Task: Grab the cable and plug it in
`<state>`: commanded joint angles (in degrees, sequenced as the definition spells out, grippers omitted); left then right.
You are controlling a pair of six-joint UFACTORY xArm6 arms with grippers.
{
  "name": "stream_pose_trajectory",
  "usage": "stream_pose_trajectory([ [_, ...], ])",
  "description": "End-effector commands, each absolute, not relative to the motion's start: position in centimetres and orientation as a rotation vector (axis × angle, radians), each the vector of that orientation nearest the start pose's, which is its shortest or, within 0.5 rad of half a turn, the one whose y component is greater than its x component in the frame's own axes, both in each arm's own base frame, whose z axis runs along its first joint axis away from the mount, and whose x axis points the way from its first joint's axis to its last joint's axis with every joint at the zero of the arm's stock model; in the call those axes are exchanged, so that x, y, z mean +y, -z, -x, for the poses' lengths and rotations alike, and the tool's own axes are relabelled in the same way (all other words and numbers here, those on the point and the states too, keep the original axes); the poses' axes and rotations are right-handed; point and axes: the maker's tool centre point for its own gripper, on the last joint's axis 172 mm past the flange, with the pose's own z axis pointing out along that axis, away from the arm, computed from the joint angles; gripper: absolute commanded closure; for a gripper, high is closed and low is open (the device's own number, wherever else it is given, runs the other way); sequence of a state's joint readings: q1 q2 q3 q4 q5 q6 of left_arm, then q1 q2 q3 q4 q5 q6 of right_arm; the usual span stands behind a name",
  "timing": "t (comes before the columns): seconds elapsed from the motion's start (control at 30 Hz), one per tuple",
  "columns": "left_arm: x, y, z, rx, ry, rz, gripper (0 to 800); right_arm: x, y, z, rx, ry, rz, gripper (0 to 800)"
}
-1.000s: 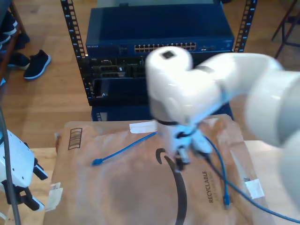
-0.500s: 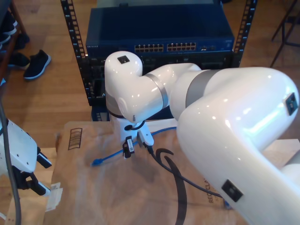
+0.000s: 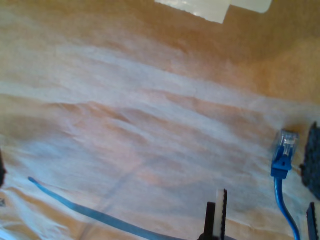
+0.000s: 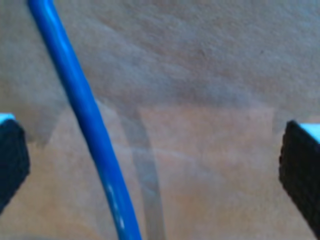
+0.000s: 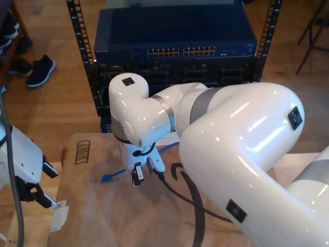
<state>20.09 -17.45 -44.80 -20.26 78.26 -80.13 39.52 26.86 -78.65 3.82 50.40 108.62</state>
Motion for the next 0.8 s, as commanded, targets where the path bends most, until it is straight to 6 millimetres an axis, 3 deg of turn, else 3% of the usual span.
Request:
stream_pose_trajectory([
  [0.17,2.6,-19.8,-32.2,2.358,0.603,-1.739,0,37.4,-7.7,-43.7,1.815,-0.068,2.521,416],
  [0.3,2.7,-20.2,-32.5,2.353,0.594,-1.739,0,37.4,-7.7,-44.2,1.809,-0.05,2.49,749],
  [0.43,2.6,-20.8,-33.0,2.343,0.585,-1.732,0,37.2,-8.6,-44.0,1.804,-0.041,2.467,798],
  [0.5,1.5,-22.0,-33.9,2.308,0.61,-1.686,0,36.5,-9.2,-43.4,1.821,-0.041,2.458,799],
  [0.7,-3.6,-27.8,-35.8,2.121,0.803,-1.58,0,33.0,-15.5,-40.9,1.877,-0.046,2.33,799],
  [0.8,-5.3,-29.7,-36.4,2.043,0.855,-1.542,0,28.9,-19.8,-40.3,2.008,-0.15,2.147,799],
])
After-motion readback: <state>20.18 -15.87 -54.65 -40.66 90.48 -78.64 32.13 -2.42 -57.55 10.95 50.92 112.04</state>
